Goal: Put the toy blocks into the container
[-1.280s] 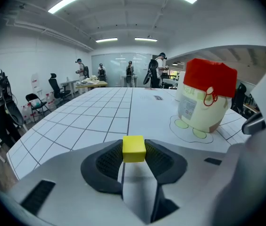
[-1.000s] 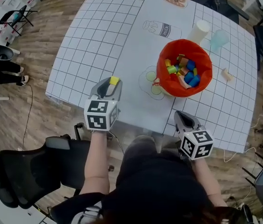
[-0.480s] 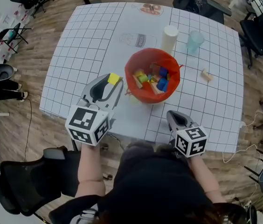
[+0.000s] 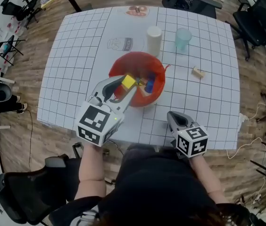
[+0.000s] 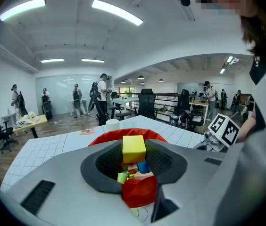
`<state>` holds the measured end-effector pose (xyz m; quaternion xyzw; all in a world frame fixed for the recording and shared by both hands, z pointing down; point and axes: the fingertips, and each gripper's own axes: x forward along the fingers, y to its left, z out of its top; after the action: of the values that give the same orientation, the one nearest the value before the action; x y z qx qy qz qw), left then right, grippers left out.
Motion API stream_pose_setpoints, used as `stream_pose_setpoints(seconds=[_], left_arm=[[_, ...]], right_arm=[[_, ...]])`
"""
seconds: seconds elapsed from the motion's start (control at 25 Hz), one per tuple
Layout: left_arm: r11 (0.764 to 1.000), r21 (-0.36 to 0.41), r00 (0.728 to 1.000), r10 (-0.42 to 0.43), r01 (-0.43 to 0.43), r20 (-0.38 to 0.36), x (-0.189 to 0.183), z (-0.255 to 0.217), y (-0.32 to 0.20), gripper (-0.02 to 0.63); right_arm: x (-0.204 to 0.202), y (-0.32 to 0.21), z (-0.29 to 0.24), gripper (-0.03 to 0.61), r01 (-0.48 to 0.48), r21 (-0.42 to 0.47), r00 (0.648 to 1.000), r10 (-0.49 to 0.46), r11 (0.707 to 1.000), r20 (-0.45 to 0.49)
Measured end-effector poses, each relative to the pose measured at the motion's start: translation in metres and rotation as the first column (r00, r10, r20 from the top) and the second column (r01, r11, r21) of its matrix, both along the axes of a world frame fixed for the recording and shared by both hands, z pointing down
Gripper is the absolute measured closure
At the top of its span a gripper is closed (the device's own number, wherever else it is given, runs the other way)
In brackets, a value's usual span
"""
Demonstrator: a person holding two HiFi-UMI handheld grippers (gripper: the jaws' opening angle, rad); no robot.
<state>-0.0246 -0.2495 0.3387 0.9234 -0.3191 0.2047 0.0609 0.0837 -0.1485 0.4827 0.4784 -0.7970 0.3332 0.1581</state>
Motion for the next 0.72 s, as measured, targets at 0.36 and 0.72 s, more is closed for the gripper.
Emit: stream_pose_setpoints(seconds=[0.36,0.72], left_arm=[[0.998,0.036,0.998,-0.053,0.053,-0.021,0.003,0.004,-0.005,0.403],[0.992,-0.003,0.978,-0.128,0.129,-0.167,-0.011,-0.006,0.016,0.529]], right_arm=[[0.014,0.013,-0.001,0.563,-0.04,-0.002,0.999,0.04,0.999,-0.009],[0.014,0.026,-0.006,0.563,-0.043,0.02,0.999,0.043,0.999,-0.009]])
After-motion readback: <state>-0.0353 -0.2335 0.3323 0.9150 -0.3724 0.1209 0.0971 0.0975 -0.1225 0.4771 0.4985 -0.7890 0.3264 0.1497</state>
